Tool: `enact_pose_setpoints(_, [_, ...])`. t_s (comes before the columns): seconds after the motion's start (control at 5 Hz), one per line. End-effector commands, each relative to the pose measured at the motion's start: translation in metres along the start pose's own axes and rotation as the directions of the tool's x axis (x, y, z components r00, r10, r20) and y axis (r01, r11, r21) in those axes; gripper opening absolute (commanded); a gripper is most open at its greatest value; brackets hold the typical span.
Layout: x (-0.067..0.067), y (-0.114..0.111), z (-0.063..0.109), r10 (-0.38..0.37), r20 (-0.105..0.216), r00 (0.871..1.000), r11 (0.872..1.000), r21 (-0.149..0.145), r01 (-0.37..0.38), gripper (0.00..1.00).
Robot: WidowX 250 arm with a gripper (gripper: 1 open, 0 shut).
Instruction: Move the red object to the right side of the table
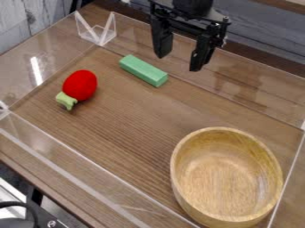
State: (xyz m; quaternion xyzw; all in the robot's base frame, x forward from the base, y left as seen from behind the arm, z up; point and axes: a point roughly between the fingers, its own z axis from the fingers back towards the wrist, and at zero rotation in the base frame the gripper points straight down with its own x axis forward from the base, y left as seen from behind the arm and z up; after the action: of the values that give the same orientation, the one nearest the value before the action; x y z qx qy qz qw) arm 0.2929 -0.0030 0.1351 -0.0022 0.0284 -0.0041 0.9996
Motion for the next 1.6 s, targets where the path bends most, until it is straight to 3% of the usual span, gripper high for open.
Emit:
enact_pose_setpoints(0.0, [-0.001,0.002,-0.007,-0.007,-0.021,1.0,1.0,0.002,0.007,1.0])
enact_pose_setpoints(0.2, [-0.009,0.028,-0.012,-0.014,-0.027,1.0,1.0,0.008,0.014,1.0])
enact_pose_setpoints(0.8, [-0.03,0.139,-0.011,0.019,0.044,0.999,0.999,0.031,-0.02,1.0])
enact_pose_setpoints(1.0, [-0.033,0.159,-0.02,0.022,0.058,0.998,0.999,0.036,-0.024,1.0])
enact_pose_setpoints(1.4, [-0.025,0.174,-0.052,0.023,0.06,0.998,0.999,0.039,-0.025,1.0])
